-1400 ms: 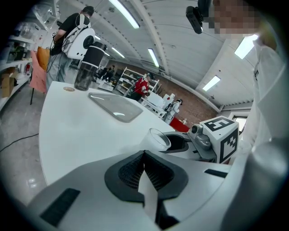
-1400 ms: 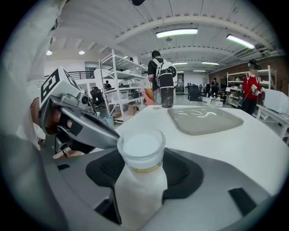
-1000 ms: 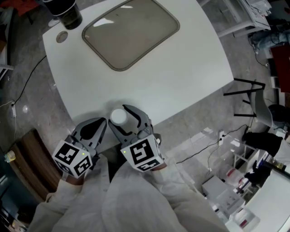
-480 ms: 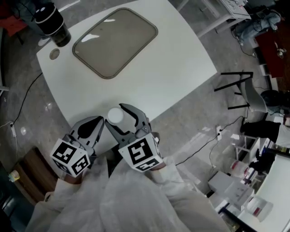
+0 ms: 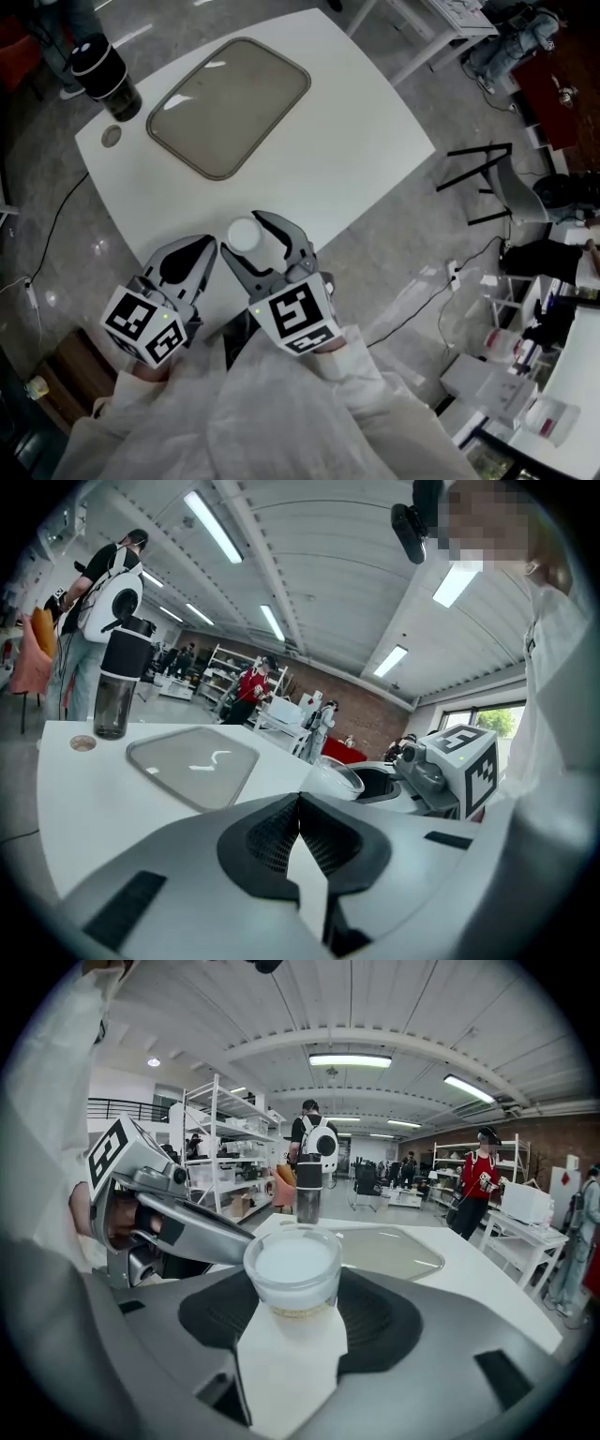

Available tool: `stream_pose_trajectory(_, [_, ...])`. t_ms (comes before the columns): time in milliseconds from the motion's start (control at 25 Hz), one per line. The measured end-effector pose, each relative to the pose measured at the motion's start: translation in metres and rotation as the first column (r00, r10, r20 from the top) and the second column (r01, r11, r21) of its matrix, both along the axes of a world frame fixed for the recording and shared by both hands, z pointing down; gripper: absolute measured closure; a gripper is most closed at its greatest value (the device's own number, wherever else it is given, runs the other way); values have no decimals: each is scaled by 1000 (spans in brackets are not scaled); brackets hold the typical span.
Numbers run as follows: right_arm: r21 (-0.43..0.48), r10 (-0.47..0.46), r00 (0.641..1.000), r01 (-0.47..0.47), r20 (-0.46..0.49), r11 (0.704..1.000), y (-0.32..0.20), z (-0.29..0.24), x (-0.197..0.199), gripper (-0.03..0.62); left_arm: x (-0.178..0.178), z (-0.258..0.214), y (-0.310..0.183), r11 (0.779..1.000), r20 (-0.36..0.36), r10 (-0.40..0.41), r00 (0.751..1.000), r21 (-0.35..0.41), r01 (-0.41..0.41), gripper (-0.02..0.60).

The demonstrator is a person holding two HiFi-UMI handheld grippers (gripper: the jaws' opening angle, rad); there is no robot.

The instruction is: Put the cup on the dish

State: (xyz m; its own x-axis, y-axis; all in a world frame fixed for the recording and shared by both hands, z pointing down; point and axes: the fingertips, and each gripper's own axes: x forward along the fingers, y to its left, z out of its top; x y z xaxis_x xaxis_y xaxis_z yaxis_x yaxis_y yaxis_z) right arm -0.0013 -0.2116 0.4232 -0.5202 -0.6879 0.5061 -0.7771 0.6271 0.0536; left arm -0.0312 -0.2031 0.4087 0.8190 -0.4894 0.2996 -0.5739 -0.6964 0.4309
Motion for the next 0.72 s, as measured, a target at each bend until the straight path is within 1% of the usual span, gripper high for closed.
stream_pose_trajectory(120, [5,-2,1000,2,13,1000,-8,-3,9,333,8,-1,-8,1000,4,-8,1000,3,8,574])
stream_pose_trajectory(240, [9,-17,1000,17,-1,1000,-22,-3,18,333,14,-2,-24,1000,11,-26,1000,15,26,574])
stream_pose_trajectory(720, [11,-110,994,110,-9,994,-92,-4,34,333,24,-3,-95,989,8,-149,989,18,149,574])
